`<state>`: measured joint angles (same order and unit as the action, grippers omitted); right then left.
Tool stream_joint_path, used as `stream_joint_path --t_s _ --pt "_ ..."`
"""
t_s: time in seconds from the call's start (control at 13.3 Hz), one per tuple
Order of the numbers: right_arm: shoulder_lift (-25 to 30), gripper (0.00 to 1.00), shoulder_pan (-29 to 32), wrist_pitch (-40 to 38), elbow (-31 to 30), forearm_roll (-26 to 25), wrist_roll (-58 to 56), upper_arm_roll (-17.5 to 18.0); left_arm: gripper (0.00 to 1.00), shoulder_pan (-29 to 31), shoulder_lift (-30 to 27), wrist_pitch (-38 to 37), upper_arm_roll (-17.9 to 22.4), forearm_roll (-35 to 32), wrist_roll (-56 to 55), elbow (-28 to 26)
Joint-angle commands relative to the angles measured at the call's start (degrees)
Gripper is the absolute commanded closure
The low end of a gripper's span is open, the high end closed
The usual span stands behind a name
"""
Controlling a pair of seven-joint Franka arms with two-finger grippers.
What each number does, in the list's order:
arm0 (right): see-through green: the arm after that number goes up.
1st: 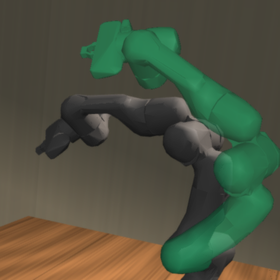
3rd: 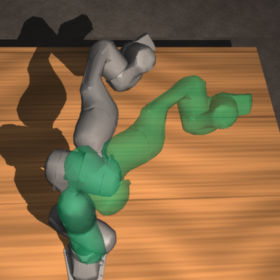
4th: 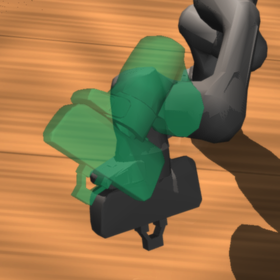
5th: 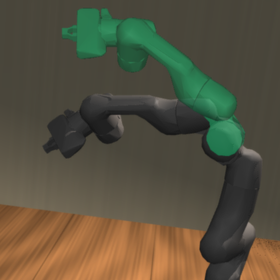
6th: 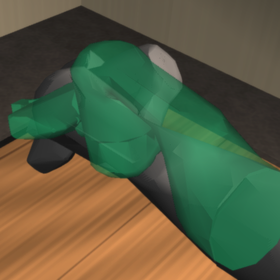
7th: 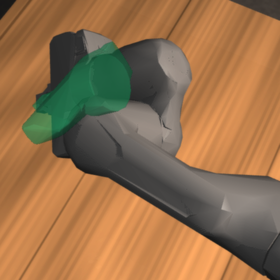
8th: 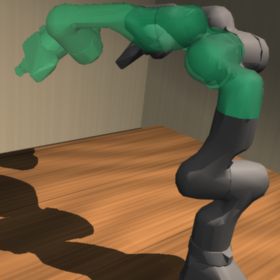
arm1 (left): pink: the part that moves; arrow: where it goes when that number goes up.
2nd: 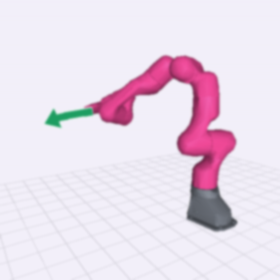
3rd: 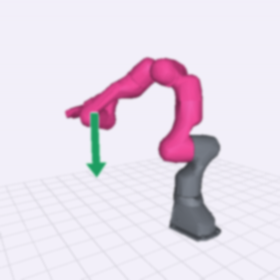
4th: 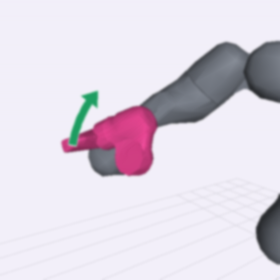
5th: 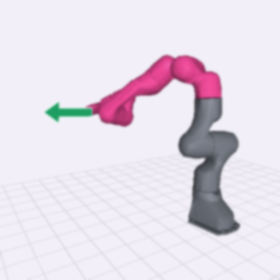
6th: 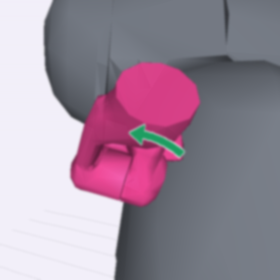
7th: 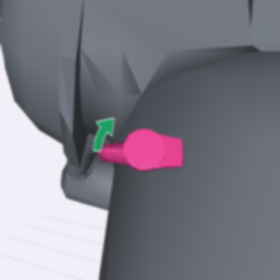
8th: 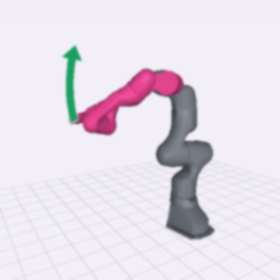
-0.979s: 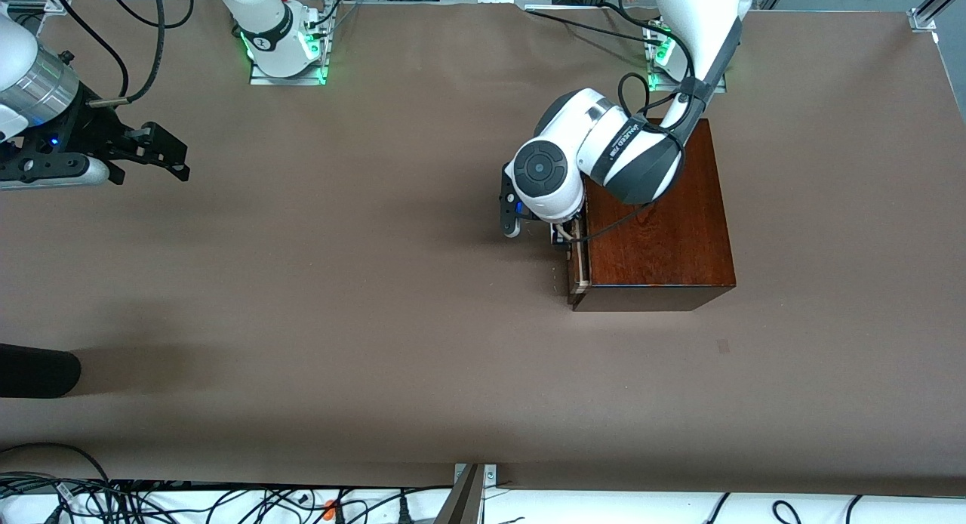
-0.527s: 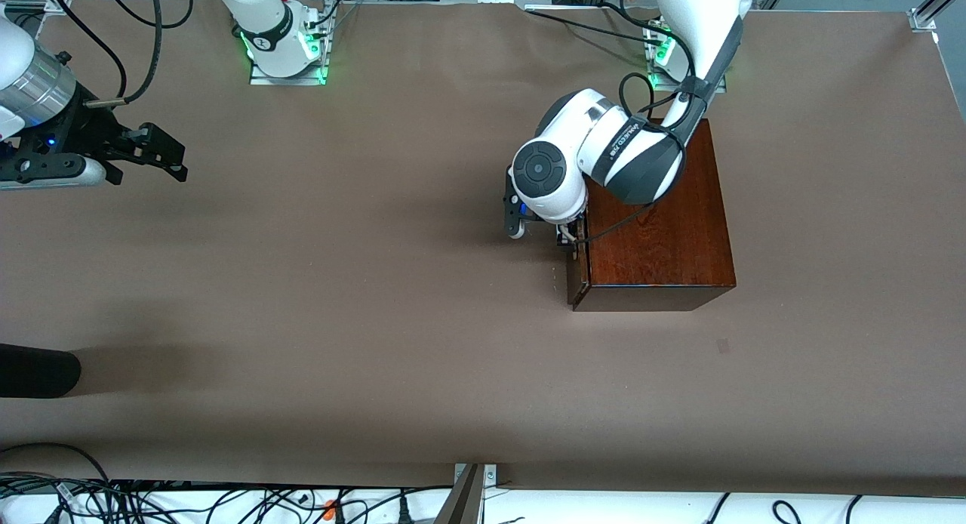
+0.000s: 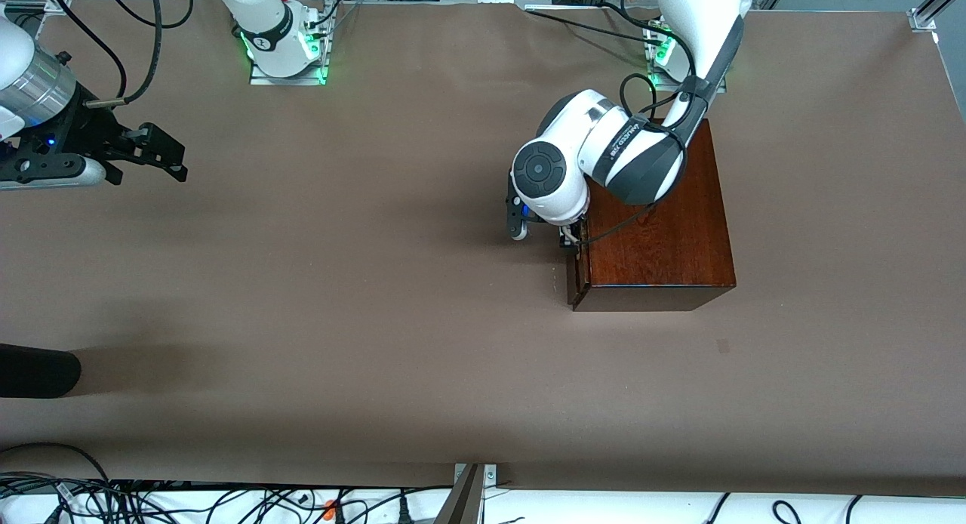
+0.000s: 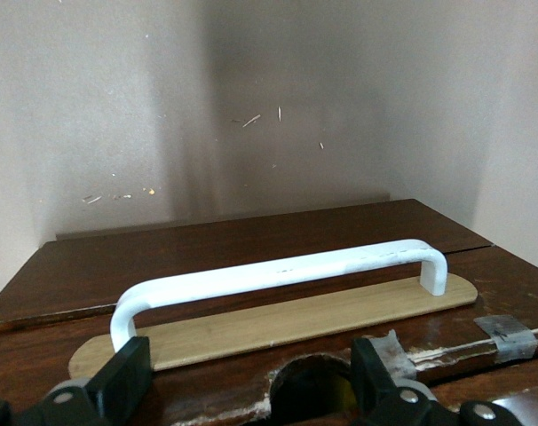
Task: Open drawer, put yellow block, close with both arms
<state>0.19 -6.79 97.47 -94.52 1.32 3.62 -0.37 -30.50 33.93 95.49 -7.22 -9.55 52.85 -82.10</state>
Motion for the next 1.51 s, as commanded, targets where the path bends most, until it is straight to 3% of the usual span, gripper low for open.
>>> stream_joint_path --t_s 0.0,0.38,0.75,1.05,1.28,1.43 --pt "-0.5 0.0 0.3 -0.1 1.0 -0.7 -0.1 0.1 0.0 0.4 -1.4 -0.7 0.8 -3.2 0.2 -0.4" --pt "-0.4 0.0 0.3 -0.1 1.0 -0.7 -0.1 0.1 0.0 0.6 -1.7 -0.7 0.8 -2.6 0.0 -0.2" --pt "-0.4 0.0 0.3 -0.1 1.0 -0.9 -0.1 0.1 0.0 2.0 -8.8 -2.9 0.7 5.3 -12.1 -0.1" --pt "-0.5 0.0 0.2 -0.1 1.0 -1.5 -0.1 0.2 0.0 7.4 -14.7 -9.1 0.7 5.4 -26.3 0.9" --pt "-0.5 0.0 0.2 -0.1 1.0 -1.6 -0.1 0.1 0.0 15.3 -15.5 -14.4 0.7 6.9 -27.6 4.8" --pt "-0.5 0.0 0.2 -0.2 1.0 -1.6 -0.1 0.1 0.0 20.8 -18.6 -14.5 0.9 10.9 -28.1 3.6"
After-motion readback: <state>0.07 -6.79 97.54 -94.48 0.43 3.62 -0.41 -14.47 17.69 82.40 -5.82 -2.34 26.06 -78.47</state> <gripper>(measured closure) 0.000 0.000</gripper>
